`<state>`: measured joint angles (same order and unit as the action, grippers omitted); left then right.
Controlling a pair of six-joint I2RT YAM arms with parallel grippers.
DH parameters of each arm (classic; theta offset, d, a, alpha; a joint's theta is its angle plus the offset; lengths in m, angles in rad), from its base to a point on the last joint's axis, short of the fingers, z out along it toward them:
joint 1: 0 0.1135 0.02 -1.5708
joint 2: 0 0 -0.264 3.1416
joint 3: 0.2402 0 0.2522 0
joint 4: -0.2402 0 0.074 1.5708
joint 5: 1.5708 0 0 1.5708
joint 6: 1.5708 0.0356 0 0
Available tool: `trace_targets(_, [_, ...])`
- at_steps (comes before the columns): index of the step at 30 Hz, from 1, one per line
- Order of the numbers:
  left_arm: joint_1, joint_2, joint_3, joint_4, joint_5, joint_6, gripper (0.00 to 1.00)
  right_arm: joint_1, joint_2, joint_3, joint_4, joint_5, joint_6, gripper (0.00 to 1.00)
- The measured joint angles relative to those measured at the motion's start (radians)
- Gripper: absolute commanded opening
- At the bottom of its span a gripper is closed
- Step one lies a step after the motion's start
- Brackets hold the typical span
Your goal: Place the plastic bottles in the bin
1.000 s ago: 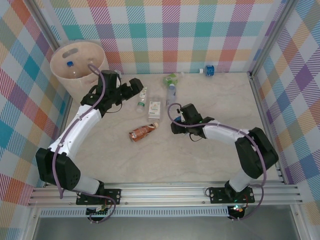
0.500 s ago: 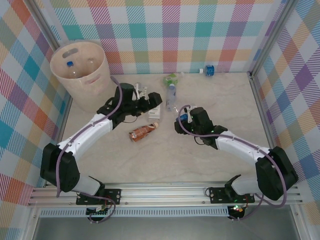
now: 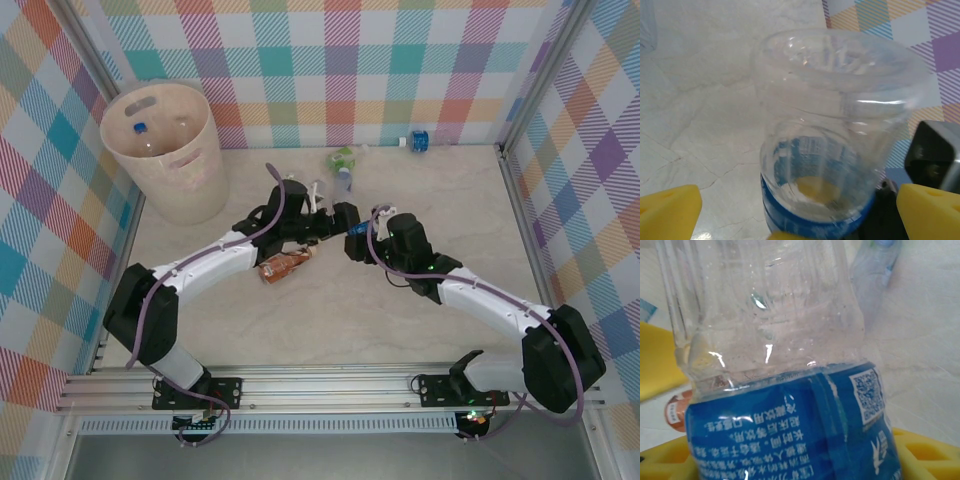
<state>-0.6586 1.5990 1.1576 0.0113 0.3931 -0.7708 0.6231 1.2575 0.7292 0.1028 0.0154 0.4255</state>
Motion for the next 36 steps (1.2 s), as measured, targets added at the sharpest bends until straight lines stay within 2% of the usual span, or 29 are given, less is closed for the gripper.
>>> trace_targets(5, [-0.008, 0.018, 0.015, 0.002, -0.005, 0.0, 1.0, 0.004, -0.003, -0.008, 0.04, -0.066, 0.008, 0.49])
trace_targets(9, [-0.008, 0.042, 0.084, -0.018, -0.053, 0.024, 0.99, 0.013, -0.002, -0.008, 0.055, -0.112, 0.012, 0.5])
trace_targets(12, [-0.008, 0.046, 0.113, -0.042, -0.111, 0.04, 0.91, 0.012, 0.006, -0.007, 0.066, -0.126, 0.012, 0.51])
trace_targets(17, [-0.008, 0.079, 0.164, -0.084, -0.161, 0.072, 0.69, 0.018, 0.016, -0.007, 0.054, -0.137, 0.012, 0.52])
trace_targets(22, [-0.009, 0.083, 0.164, -0.11, -0.174, 0.083, 0.59, 0.018, 0.016, -0.006, 0.048, -0.141, 0.012, 0.56])
trace_targets(28, [-0.009, 0.083, 0.163, -0.11, -0.171, 0.083, 0.58, 0.018, 0.016, 0.0, 0.032, -0.146, 0.011, 0.81])
trace_targets(32, [-0.008, 0.083, 0.163, -0.116, -0.186, 0.084, 0.59, 0.018, 0.005, 0.001, 0.024, -0.159, 0.0, 0.91])
trace_targets(33, [-0.008, 0.083, 0.163, -0.116, -0.187, 0.083, 0.59, 0.018, -0.002, 0.001, 0.021, -0.163, -0.004, 0.99])
trace_targets(36, [-0.006, 0.083, 0.161, -0.116, -0.196, 0.083, 0.59, 0.018, -0.034, 0.001, 0.01, -0.171, -0.024, 1.0])
